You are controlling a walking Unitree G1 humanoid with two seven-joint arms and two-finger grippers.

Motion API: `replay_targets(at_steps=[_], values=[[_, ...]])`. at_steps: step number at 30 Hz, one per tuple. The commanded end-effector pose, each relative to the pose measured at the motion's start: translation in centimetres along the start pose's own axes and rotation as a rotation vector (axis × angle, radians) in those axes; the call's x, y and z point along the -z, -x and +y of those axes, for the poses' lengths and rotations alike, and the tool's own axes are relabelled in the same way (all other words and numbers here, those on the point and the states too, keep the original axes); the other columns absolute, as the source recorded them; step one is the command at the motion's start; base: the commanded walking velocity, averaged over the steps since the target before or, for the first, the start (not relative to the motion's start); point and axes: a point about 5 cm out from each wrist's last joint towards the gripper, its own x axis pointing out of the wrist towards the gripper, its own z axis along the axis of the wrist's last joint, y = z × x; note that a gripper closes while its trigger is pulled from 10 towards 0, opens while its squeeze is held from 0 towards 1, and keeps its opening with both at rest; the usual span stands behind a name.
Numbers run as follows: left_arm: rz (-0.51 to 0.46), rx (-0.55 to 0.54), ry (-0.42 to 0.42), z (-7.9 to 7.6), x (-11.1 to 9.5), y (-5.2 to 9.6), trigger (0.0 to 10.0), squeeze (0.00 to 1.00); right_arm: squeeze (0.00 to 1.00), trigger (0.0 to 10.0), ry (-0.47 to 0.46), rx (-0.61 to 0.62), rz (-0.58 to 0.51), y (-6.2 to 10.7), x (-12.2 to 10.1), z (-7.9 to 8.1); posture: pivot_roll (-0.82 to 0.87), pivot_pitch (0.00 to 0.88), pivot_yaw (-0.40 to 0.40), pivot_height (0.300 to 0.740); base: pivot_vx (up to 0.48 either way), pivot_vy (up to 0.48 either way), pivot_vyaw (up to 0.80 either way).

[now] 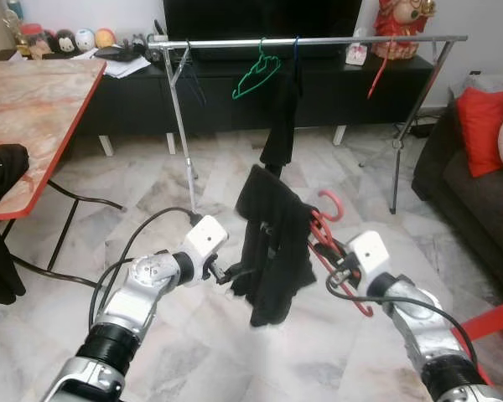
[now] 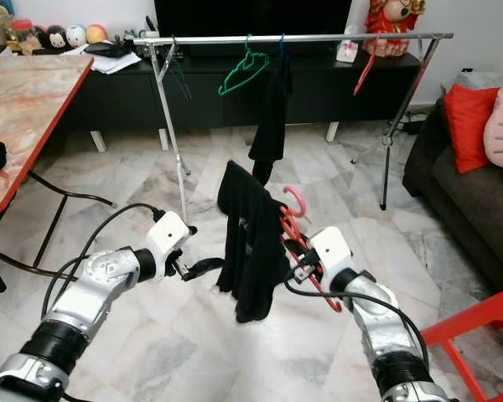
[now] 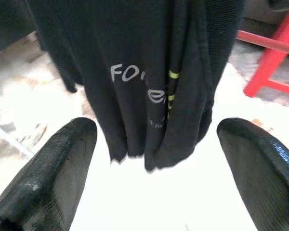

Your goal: Hang hanger

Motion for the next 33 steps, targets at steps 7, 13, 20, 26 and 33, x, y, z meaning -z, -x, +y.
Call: replay_targets(at_steps=[7,13,20,26,33], values=[[0.021,-0.182,0.091,0.5,1.7,-0.7,10.0,0.0,0.0,0.0,0.054,-0.114,-0.103,-1.4,-3.2,0.9,-0.13,0.0,-0.069,0.74,0.0,0.0,0.0],[0.027,-0.225,0.153,-0.1,2.4,-1.1,10.0,1.0,0.0,0.0,0.043,-0.148,-0.109,-1.4,-3.3,1.3,-0.13,0.0,-0.068,0.74,0.0,0.0,0.0],[0.056,-0.272,0.183,-0.4,3.5,-1.4,10.0,1.0,0.0,0.0,0.046,-0.202,-0.102,-1.4,-3.5,1.5,-0.13,0.0,-0.068,0.74,0.0,0.0,0.0],[0.045,-0.291,0.171,-0.1,3.0,-1.7,10.0,1.0,0.0,0.0,0.042,-0.251,-0.117,-1.5,-3.9,2.0,-0.13,0.0,-0.067,0.74,0.0,0.0,0.0],[-0.001,-0.133,0.131,-1.2,2.5,-2.0,10.0,1.0,0.0,0.0,0.041,-0.271,-0.111,-1.6,-3.9,2.1,-0.13,0.0,-0.071,0.74,0.0,0.0,0.0]])
